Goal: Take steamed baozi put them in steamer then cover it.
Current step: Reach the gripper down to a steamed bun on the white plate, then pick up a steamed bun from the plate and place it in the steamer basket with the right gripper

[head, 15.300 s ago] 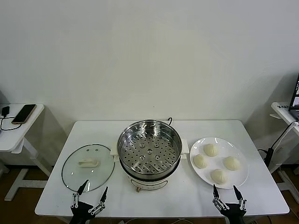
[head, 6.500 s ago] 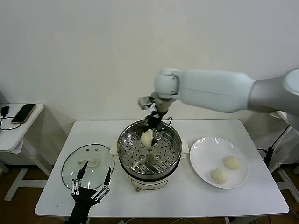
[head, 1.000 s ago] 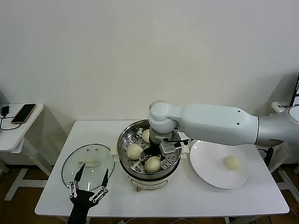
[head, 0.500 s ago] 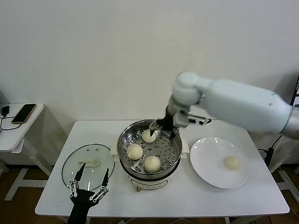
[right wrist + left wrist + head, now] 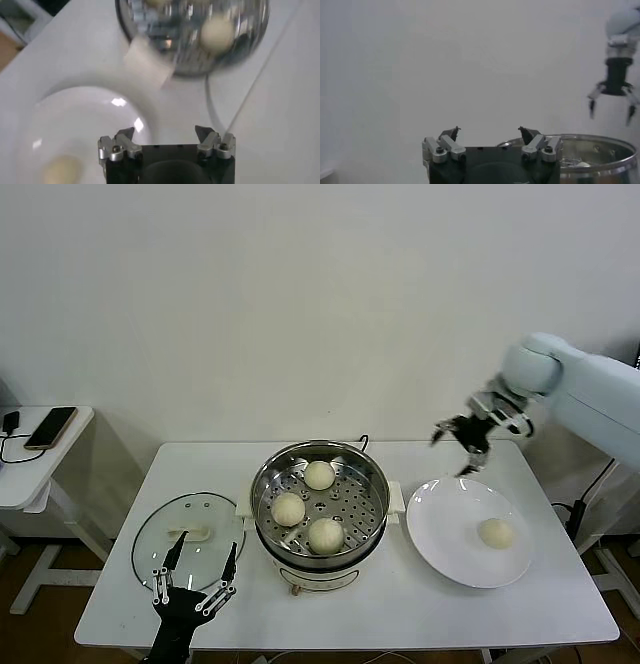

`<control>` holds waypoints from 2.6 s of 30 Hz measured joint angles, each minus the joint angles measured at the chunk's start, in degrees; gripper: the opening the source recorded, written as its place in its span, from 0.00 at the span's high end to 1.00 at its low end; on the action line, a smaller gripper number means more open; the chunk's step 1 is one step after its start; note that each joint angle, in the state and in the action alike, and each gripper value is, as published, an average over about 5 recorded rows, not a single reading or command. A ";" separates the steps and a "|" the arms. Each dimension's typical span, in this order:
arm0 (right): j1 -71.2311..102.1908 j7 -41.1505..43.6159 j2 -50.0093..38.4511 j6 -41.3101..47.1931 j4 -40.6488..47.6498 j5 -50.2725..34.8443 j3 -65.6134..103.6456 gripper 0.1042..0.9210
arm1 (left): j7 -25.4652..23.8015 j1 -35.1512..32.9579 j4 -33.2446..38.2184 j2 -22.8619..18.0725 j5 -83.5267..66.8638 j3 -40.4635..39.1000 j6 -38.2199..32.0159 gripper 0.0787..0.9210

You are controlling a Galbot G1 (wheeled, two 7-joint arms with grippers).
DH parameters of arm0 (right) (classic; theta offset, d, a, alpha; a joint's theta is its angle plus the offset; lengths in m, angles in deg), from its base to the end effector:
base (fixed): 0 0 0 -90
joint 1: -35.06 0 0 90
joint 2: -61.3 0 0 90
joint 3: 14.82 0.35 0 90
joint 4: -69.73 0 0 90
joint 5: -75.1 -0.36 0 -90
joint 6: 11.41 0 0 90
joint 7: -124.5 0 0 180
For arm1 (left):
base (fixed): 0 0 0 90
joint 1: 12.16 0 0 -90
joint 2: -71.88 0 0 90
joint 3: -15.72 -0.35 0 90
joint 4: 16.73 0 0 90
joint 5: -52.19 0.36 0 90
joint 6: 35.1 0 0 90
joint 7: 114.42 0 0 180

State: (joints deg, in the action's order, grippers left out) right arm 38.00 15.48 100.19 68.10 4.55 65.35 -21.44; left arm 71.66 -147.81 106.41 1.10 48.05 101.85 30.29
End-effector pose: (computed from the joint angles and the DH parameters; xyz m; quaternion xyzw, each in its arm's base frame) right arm 0.5646 -0.1863 -0.0667 0.5901 -0.4803 0.5754 0.3000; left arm 0.1020 0.0312 -0.3209 0.0875 0.9907 0.0385 0.0966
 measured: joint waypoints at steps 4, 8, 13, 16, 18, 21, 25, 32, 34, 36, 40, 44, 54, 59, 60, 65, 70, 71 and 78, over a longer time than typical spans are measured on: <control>4.10 -0.10 -1.57 1.31 2.94 1.11 1.51 0.12 | 0.00 -0.05 -0.01 -0.12 0.05 0.12 0.03 0.12; 8.32 -0.64 -2.34 2.21 5.21 2.59 3.31 0.12 | 0.01 -0.24 -0.04 -0.23 0.07 0.36 0.04 0.12; 13.14 -1.47 -2.50 3.00 7.63 4.63 5.79 0.12 | 0.02 -0.43 -0.17 -0.31 0.08 0.69 0.02 0.12; 15.66 -1.90 -2.28 3.31 8.89 6.00 7.37 0.12 | 0.03 -0.48 -0.30 -0.38 0.14 0.76 -0.01 0.12; 17.14 -2.18 -2.06 3.52 9.61 6.89 8.31 0.12 | 0.03 -0.50 -0.34 -0.45 0.20 0.76 -0.01 0.12; 19.04 -2.54 -1.68 3.79 10.55 8.11 9.55 0.12 | 0.03 -0.56 -0.34 -0.53 0.24 0.77 -0.02 0.12; 20.99 -3.16 -1.16 3.93 11.66 9.50 10.95 0.12 | 0.03 -0.65 -0.37 -0.55 0.26 0.91 -0.04 0.12; 23.32 -4.56 -0.28 4.09 13.14 10.72 12.76 0.12 | 0.08 -0.43 -0.56 -0.59 0.26 0.91 -0.04 0.12; 23.71 -4.91 -0.02 4.14 13.46 10.92 13.10 0.13 | 0.13 -0.22 -0.69 -0.63 0.26 0.94 0.01 0.12; 23.92 -5.16 0.20 4.20 13.65 11.11 13.28 0.15 | 0.18 -0.03 -0.86 -0.62 0.26 0.98 0.07 0.12; 24.08 -5.46 0.41 4.33 13.76 11.29 13.40 0.23 | 0.24 0.21 -1.04 -0.62 0.26 1.00 0.12 0.12; 23.92 -5.60 0.34 4.45 13.63 11.21 13.26 0.28 | 0.26 0.33 -1.05 -0.63 0.26 0.84 0.12 0.12; 15.98 -1.98 -0.33 4.85 9.78 8.23 8.92 0.31 | 0.30 0.47 -0.70 -0.02 0.26 0.21 0.25 0.12; 5.47 1.79 1.32 6.21 6.24 2.40 2.33 0.31 | 0.32 0.56 -0.47 0.40 0.30 -0.13 0.32 0.12; 3.19 2.30 1.82 6.69 5.38 0.82 0.79 0.31 | 0.32 0.59 -0.44 0.49 0.33 -0.20 0.32 0.12; -7.17 3.16 5.08 9.96 -0.15 -8.21 -6.47 0.31 | 0.38 0.91 -0.64 0.86 0.68 -0.70 0.29 0.12; -13.80 1.70 8.74 13.86 -6.55 -16.05 -12.08 0.31 | 0.47 1.33 -0.78 0.87 1.26 -1.32 0.27 0.12; -14.62 1.24 9.49 14.66 -7.75 -17.22 -12.93 0.31 | 0.48 1.39 -0.75 0.84 1.34 -1.43 0.28 0.12; -17.52 -2.42 14.08 19.27 -13.12 -22.26 -17.52 0.31 | 0.57 1.51 -0.39 0.68 1.57 -1.61 0.38 0.12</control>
State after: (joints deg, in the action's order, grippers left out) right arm 20.48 13.05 114.27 87.37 -8.57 43.09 -38.96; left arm 72.23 -146.30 106.02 1.78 49.61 100.23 30.67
